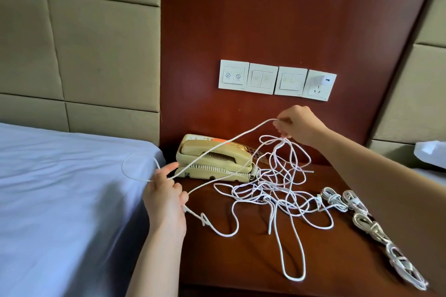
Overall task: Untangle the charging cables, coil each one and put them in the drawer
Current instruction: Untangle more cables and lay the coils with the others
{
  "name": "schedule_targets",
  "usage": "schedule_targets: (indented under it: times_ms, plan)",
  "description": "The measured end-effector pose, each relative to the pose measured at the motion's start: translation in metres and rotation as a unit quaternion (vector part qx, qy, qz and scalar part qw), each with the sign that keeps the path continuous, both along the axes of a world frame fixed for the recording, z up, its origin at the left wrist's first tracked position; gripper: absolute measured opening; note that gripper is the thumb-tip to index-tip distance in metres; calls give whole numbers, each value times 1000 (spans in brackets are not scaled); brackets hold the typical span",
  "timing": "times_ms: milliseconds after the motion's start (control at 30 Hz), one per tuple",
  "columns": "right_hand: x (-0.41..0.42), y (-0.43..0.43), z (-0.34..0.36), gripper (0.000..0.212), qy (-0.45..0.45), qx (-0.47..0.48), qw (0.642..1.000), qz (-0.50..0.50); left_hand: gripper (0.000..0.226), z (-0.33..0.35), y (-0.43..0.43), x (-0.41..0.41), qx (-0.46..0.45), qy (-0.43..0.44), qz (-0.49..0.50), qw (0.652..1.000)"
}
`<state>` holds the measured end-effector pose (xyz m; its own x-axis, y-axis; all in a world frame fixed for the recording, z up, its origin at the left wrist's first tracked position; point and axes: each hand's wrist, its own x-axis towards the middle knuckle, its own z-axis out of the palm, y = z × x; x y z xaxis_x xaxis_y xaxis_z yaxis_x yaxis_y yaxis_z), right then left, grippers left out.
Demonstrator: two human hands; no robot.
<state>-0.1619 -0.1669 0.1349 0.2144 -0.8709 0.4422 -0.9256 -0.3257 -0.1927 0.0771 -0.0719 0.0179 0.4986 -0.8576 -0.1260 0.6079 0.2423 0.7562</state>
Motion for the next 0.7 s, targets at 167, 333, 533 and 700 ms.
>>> schedule_targets:
  times_ms: [167,333,533,700]
  plan:
    - [17,17,9,14,68,-63,987,127,34,-11,-5,8,45,-44,-8,998]
    - [49,33,-6,20,222,-61,957,176,32,-17,-6,-7,11,-194,-54,979]
    - [61,43,-36,25,355,-56,910,207,40,-15,-17,-24,49,-248,-121,960]
    - [58,49,-52,24,372,-60,894,244,56,-6,-10,-35,48,-184,-248,950]
